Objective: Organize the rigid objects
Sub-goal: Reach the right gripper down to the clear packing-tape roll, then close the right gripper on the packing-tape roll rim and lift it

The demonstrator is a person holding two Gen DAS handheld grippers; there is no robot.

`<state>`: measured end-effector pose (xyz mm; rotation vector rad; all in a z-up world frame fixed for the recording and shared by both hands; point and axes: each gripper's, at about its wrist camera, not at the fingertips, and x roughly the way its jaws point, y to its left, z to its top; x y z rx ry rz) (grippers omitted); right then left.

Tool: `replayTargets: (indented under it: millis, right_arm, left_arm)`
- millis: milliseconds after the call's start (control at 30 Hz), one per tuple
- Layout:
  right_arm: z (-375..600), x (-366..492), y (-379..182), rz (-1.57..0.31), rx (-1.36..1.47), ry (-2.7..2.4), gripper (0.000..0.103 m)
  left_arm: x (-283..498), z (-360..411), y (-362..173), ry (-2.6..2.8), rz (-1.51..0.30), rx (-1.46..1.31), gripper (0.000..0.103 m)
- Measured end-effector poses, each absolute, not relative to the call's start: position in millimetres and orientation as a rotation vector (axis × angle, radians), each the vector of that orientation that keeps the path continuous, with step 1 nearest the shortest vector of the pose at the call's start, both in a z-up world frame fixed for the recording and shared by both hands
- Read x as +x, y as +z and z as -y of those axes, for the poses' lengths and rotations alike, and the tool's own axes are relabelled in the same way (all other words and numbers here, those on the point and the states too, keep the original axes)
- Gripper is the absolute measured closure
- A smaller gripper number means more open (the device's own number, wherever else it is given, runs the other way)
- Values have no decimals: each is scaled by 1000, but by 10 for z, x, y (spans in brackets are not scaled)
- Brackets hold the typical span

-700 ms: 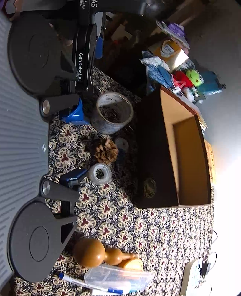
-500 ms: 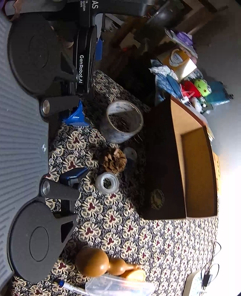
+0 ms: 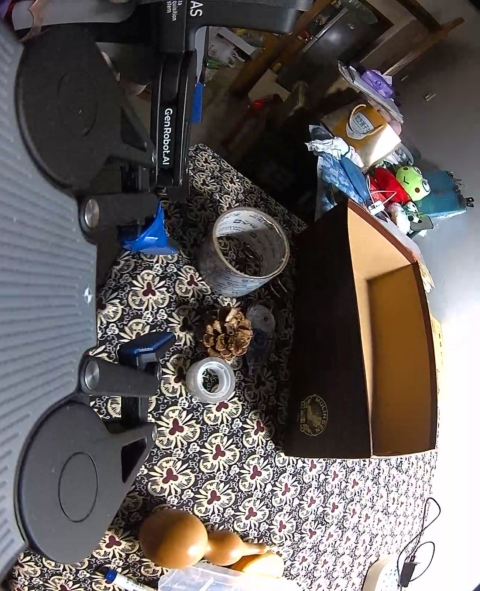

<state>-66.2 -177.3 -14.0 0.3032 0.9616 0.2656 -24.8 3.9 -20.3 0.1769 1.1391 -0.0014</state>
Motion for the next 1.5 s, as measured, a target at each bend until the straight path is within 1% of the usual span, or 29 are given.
replayTargets:
  millis: [267, 467, 533, 567, 600, 767, 833, 900, 933, 1000, 1033, 1067, 1267, 1500]
  right_arm:
    - [1629, -429, -98, -945, 274, 222, 77]
    - [1488, -192, -84, -911, 254, 192, 80]
    - [1424, -91, -108, -909, 244, 185, 81]
    - [1399, -55, -124, -910, 242, 184, 82]
    - [1373, -9, -144, -911, 241, 182, 83]
    - [1279, 154, -247, -934, 250, 167, 87]
    - [1250, 214, -305, -953, 265, 171, 89]
    - [1233, 248, -355, -969, 278, 163, 93]
    - [1232, 265, -377, -976, 290, 161, 94]
    - [1245, 281, -411, -987, 319, 160, 99]
    - [1245, 278, -423, -991, 325, 156, 101]
    - [1246, 281, -436, -996, 334, 155, 103]
    - [1266, 275, -458, -1007, 383, 146, 103]
    - [1316, 184, -172, -935, 404, 161, 103]
  left_arm:
    - [-15, -155, -168, -62, -1129, 126, 3]
    - [263, -283, -220, -143, -1151, 46, 6]
    - [361, -316, -247, -173, -1158, 25, 19]
    - [413, -321, -275, -190, -1169, 22, 39]
    - [473, -323, -317, -201, -1186, 21, 43]
    - [638, -361, -469, -279, -1250, -3, 44]
    - [686, -352, -497, -308, -1264, 7, 50]
    - [723, -353, -535, -336, -1284, 14, 61]
    - [740, -356, -555, -349, -1295, 14, 65]
    - [769, -363, -595, -373, -1314, 13, 82]
    - [779, -369, -614, -383, -1322, 13, 85]
    - [790, -372, -627, -392, -1323, 11, 87]
    - [813, -362, -637, -450, -1316, 23, 91]
    - [778, -342, -465, -538, -1271, 93, 92]
